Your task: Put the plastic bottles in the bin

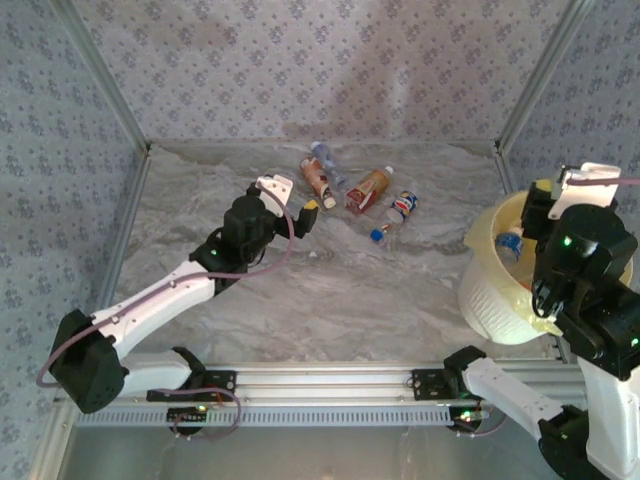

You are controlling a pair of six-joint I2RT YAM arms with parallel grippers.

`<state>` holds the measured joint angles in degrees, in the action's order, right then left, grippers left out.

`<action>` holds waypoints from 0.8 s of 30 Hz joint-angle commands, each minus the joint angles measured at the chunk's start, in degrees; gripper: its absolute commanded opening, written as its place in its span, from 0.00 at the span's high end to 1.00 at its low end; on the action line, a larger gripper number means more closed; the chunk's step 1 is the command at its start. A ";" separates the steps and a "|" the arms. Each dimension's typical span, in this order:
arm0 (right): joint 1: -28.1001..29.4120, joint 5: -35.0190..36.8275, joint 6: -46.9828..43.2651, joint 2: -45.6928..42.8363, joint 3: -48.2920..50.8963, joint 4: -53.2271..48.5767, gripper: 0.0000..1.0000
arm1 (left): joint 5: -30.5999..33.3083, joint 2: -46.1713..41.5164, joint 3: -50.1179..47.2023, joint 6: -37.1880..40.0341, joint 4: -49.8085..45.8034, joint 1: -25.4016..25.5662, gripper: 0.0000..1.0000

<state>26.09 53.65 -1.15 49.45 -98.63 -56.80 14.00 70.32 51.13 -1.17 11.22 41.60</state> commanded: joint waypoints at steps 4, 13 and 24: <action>-1.40 12.53 3.12 -0.43 -1.66 -11.88 0.62 | 0.07 1.69 3.19 -1.45 -0.37 -0.90 0.02; -20.10 -7.77 12.49 8.65 1.82 -26.74 0.48 | -0.84 2.78 3.97 -2.70 -0.80 -1.68 0.02; -33.73 -10.74 10.40 11.54 6.88 -22.67 0.02 | -0.50 1.70 3.29 -3.99 -2.70 -3.47 0.02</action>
<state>-7.03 42.96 9.52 61.58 -91.72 -80.07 13.96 73.08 52.90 -3.88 8.75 38.63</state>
